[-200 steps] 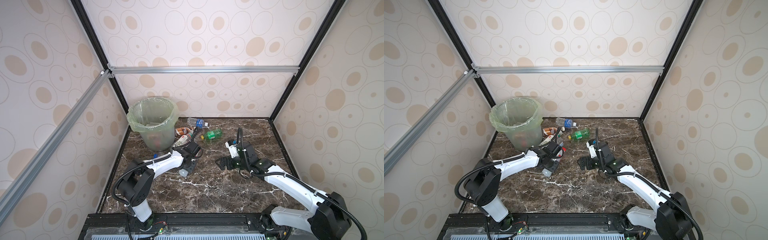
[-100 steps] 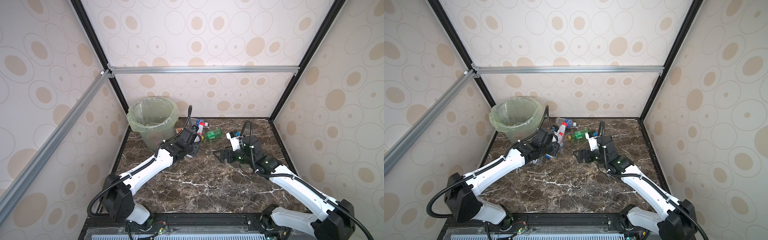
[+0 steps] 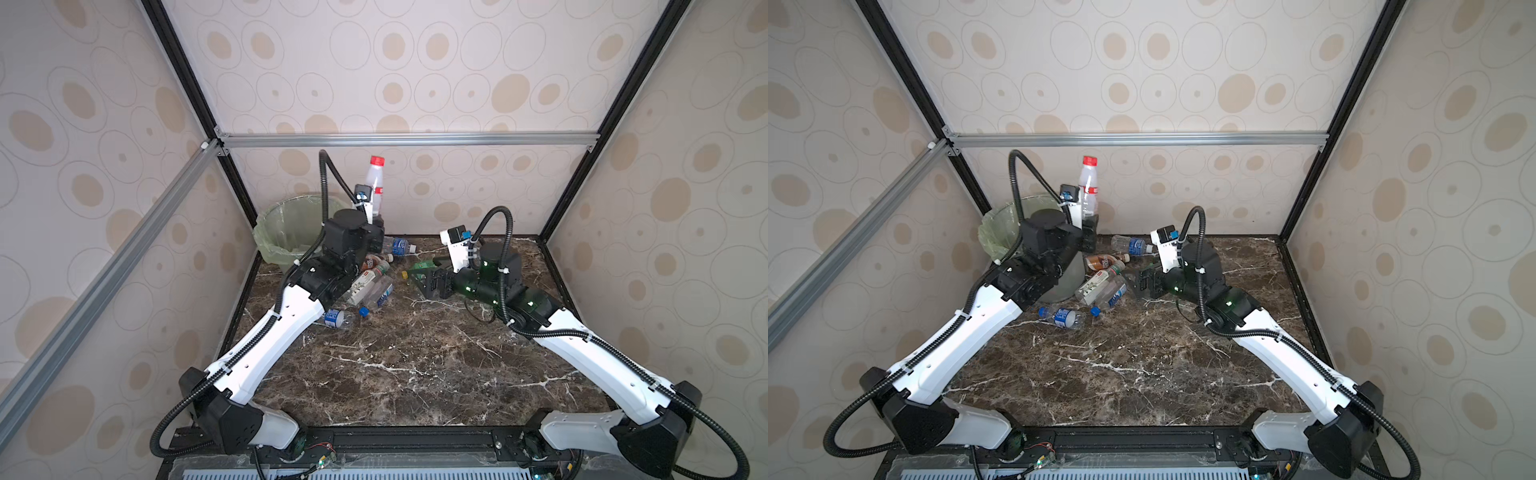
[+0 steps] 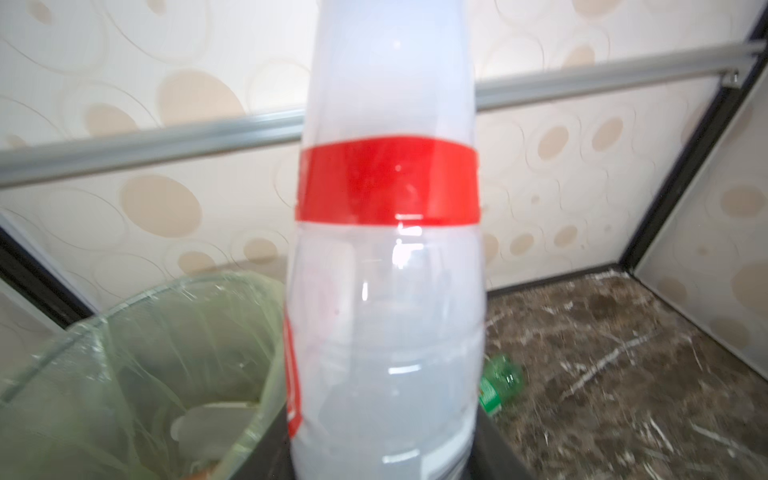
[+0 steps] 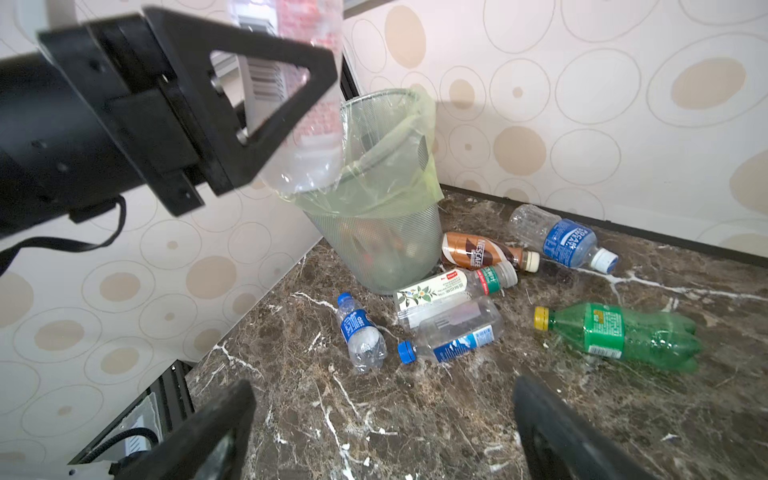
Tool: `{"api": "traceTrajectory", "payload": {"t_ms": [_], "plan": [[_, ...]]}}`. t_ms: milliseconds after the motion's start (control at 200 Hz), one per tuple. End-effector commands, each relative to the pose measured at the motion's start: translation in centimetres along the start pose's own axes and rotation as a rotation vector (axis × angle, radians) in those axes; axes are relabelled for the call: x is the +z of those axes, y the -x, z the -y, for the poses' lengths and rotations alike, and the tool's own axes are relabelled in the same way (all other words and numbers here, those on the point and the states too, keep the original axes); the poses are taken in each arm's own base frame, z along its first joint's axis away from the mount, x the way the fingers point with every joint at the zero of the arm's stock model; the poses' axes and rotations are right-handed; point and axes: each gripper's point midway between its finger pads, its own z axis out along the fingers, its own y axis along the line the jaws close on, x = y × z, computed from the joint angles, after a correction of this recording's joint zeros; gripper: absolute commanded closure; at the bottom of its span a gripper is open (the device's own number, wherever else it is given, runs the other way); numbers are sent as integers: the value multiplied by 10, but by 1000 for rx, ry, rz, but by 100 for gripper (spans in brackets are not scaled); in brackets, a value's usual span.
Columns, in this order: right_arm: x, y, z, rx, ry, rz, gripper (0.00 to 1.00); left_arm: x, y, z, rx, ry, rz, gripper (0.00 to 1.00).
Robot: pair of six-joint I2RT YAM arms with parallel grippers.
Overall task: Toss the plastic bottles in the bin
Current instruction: 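Carry the white bottle over the wastebasket with the left gripper and open it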
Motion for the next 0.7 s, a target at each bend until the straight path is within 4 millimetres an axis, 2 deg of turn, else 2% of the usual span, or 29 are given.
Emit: {"api": "traceTrajectory", "payload": {"t_ms": [0, 195, 415, 555, 620, 695], "plan": [[1, 25, -17, -42, 33, 50, 0, -34, 85, -39, -20, 101, 260, 52], [9, 39, -34, -72, 67, 60, 0, -61, 140, -75, -9, 202, 438, 51], [19, 32, -34, -71, 63, 40, 0, -100, 185, -110, -10, 302, 616, 50], [24, 29, -32, -64, 62, 29, 0, -102, 193, -121, -1, 325, 643, 48], [26, 29, -32, -65, 63, 28, 0, -92, 188, -125, 1, 329, 625, 48], [29, 28, -31, -63, 62, 23, 0, -71, 173, -131, -3, 330, 577, 48]]}}
